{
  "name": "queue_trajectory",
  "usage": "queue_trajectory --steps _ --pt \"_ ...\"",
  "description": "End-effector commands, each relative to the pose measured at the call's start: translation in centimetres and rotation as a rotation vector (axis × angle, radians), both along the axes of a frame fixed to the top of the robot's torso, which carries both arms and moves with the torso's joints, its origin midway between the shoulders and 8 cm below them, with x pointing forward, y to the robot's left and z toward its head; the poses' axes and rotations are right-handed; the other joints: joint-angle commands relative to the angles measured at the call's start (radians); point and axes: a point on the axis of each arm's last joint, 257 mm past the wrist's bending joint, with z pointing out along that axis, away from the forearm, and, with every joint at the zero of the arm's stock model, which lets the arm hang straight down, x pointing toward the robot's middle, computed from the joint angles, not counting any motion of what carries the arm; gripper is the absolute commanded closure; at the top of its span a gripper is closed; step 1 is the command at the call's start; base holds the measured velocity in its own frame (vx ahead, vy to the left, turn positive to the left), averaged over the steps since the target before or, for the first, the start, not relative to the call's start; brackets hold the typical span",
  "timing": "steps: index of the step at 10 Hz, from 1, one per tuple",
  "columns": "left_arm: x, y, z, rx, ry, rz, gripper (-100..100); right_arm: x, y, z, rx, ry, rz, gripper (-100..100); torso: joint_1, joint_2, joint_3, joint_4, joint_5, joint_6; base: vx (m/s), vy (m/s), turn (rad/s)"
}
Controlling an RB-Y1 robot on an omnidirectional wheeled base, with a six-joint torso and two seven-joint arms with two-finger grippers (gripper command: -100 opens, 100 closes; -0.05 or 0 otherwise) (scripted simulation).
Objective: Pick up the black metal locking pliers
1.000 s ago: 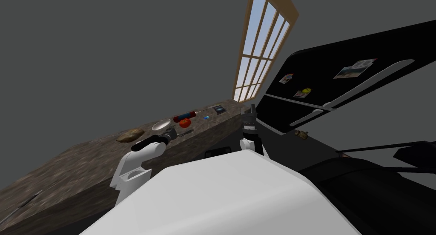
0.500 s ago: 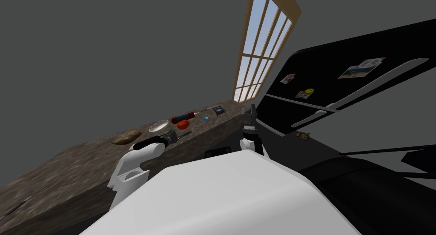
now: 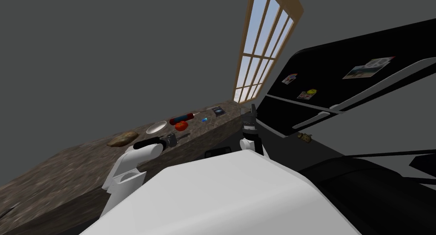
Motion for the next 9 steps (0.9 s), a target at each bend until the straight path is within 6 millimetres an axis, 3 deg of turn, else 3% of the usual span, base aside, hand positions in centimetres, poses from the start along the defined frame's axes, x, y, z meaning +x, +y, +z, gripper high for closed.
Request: queue_trajectory --steps 1,3,4,5,9 --pt "-0.8 0.1 -0.5 -0.008 0.036 0.007 -100 0.0 0.0 0.0 0.0 0.0 0.0 0 0.0 0.0 0.0 0.0 0.0 0.0 0.038 -0.034 0.008" --pt "-0.9 0.1 -0.6 -0.009 0.043 0.009 -100 0.0 0.0 0.0 0.0 0.0 0.0 0 0.001 0.001 0.0 0.0 0.0 0.0 0.027 -0.016 0.005" --pt "-1.0 0.1 -0.7 -0.01 0.048 0.01 0 0.0 0.0 0.0 0.0 0.0 0.0 0 0.002 0.002 0.001 0.0 0.0 0.0 0.0 0.0 0.0" --pt "-0.7 0.4 -1.5 -0.011 0.047 0.014 -100 0.0 0.0 0.0 0.0 0.0 0.0 0 0.002 0.003 0.002 0.001 0.0 0.0 0.009 0.001 -0.026" --pt "-0.4 0.5 -2.4 -0.011 0.048 0.018 -100 0.0 0.0 0.0 0.0 0.0 0.0 0 0.003 0.002 0.001 0.0 0.001 0.0 0.011 0.004 -0.017"
